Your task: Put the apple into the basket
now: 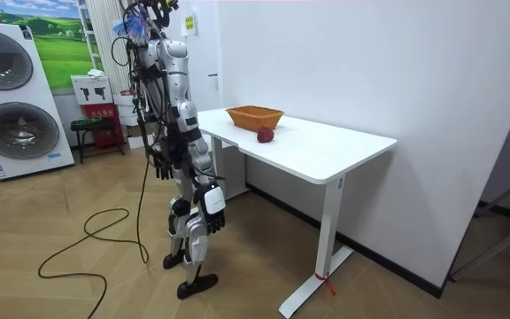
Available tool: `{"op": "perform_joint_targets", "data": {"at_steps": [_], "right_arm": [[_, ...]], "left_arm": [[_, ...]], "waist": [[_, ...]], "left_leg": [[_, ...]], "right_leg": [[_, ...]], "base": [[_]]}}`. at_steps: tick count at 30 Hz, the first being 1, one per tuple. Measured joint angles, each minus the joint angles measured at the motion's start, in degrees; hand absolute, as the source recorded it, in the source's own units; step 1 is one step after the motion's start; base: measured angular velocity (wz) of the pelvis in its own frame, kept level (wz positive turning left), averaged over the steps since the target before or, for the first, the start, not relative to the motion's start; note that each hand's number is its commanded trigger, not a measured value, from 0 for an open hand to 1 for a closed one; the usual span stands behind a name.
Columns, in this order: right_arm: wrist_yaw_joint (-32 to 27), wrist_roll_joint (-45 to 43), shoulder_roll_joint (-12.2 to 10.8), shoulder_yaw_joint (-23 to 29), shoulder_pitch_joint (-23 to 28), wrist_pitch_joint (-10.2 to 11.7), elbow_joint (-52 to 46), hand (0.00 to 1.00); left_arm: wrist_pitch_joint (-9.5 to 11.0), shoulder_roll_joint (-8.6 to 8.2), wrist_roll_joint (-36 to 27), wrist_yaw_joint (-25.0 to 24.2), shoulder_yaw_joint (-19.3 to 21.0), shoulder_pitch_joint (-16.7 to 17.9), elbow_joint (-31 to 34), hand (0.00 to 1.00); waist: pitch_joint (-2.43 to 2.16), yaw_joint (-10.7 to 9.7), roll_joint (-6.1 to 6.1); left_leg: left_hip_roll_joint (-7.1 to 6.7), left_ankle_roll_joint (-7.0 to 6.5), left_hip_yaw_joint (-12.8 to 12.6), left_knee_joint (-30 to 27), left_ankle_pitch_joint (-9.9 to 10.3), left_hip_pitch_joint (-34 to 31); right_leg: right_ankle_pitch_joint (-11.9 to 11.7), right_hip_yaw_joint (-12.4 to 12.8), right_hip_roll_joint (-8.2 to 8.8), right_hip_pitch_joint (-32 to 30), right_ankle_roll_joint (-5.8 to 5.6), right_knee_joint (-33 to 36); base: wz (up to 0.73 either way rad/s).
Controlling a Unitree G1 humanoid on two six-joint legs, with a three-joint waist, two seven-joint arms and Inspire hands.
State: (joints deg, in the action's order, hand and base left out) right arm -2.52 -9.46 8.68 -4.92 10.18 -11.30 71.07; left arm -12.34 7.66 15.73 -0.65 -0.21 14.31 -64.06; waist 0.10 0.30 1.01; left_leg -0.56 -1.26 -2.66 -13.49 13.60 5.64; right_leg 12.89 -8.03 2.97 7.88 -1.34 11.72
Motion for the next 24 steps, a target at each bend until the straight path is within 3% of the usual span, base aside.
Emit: {"op": "perform_joint_targets", "data": {"at_steps": [9, 13, 15, 20, 23, 24], "right_arm": [[-2.0, 7.6, -0.1, 2.3, -0.1, 0.2, 0.4, 0.0], [-7.2, 28.2, -0.1, 8.8, 0.1, 1.5, -0.9, 0.0], [-9.6, 37.2, -0.2, 12.0, -0.1, 2.5, -2.9, 0.0], [-17.7, 60.8, -0.1, 25.3, -0.4, 6.4, -11.8, 0.0], [-24.6, 71.3, 0.4, 30.3, 0.0, 11.4, -19.6, 0.0], [-25.9, 71.6, 0.4, 31.0, 0.0, 11.9, -20.9, 0.0]], "left_arm": [[1.1, 0.0, -0.5, 0.2, 0.0, -0.3, -0.5, 0.0], [1.4, -0.14, -0.5, 0.3, 1.6, 0.3, -0.6, 0.0], [2.1, -0.16, -0.6, 0.5, 2.4, 0.6, -0.6, 0.0], [5.4, 0.43, -2.8, 2.1, 8.4, 2.4, -0.6, 0.0], [6.9, 1.73, -2.6, 3.3, 10.2, 3.3, 0.2, 0.0], [7.3, 1.82, -2.5, 3.5, 10.6, 3.4, 0.3, 0.0]], "waist": [[0.06, 0.0, -0.12], [0.14, -0.1, 0.0], [0.14, -1.0, 0.1], [0.27, -3.8, 0.69], [0.21, -4.9, 1.01], [0.18, -5.0, 1.09]], "left_leg": [[0.06, 0.0, -0.1, 0.1, 0.0, 0.1], [0.15, 0.0, -0.5, 0.7, 0.0, 1.0], [0.12, 0.01, -0.7, 0.8, 0.0, 1.1], [0.03, 0.0, -0.5, 0.9, 0.0, 1.1], [-0.01, 0.0, -0.6, 0.7, 0.0, 1.0], [-0.03, 0.0, -0.6, 0.7, 0.0, 0.9]], "right_leg": [[0.0, 0.2, -0.06, 0.0, 0.0, 0.0], [0.0, 0.7, -0.14, 0.6, 0.0, -0.1], [0.0, 0.9, -0.14, 0.7, 0.0, -0.1], [0.2, 0.2, -0.04, 0.8, -0.1, -0.2], [0.2, 0.5, -0.09, 0.7, -0.09, -0.5], [0.2, 0.5, -0.09, 0.7, -0.09, -0.6]], "base": [[0.0], [-0.04], [-0.03], [0.02], [0.0], [0.0]]}}
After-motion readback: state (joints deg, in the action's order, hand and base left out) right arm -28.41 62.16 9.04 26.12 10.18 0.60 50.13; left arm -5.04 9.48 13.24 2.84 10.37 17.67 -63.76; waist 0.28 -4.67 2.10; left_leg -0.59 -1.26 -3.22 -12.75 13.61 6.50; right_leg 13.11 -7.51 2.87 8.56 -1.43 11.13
